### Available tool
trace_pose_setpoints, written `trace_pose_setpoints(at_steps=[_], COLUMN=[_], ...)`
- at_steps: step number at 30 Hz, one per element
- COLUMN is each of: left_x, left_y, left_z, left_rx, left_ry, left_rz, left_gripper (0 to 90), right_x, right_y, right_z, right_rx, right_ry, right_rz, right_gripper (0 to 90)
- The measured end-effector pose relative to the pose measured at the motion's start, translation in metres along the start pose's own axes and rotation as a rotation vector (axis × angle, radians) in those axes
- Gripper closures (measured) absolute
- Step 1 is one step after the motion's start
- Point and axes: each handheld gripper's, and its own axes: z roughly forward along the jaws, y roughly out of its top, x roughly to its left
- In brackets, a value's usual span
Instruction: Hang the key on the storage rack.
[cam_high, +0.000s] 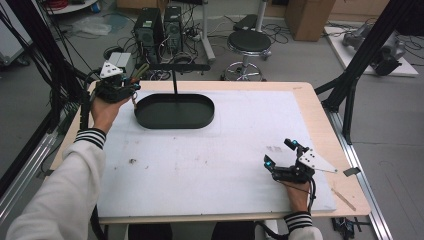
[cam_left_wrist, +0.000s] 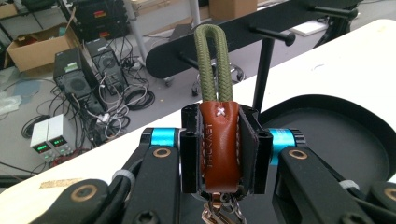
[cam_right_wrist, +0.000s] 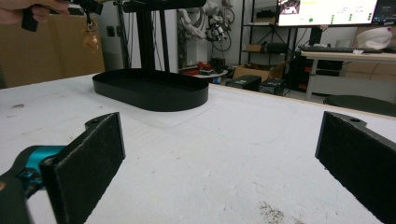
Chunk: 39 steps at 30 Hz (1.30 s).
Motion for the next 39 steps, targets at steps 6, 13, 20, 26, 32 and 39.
trace_pose_setpoints(at_steps=[6, 13, 20, 26, 32, 39], left_x=[-0.003, -0.001, 0.001, 0.003, 0.005, 0.008], left_y=[-0.009, -0.017, -0.022, -0.027, -0.029, -0.032], left_z=[0.004, 0.01, 0.021, 0.032, 0.041, 0.049], left_rx=[0.024, 0.042, 0.056, 0.073, 0.086, 0.084], left_ry=[0.023, 0.035, 0.043, 0.045, 0.034, 0.02], left_rz=[0.014, 0.0, -0.018, -0.031, -0.055, -0.072], left_gripper=[72.5, 72.5, 72.4, 72.5, 72.5, 72.6], right_x=[0.0, 0.0, 0.0, 0.0, 0.002, 0.0], right_y=[-0.001, -0.001, -0.001, -0.001, -0.001, -0.001], right_z=[-0.002, -0.002, -0.002, -0.002, -0.002, -0.002], right_rx=[-0.021, -0.024, -0.027, -0.026, -0.021, -0.03], right_ry=[-0.01, -0.012, -0.017, -0.018, -0.018, -0.02], right_rz=[0.002, -0.003, 0.005, -0.002, -0.007, -0.011], right_gripper=[0.4, 0.4, 0.4, 0.4, 0.4, 0.4])
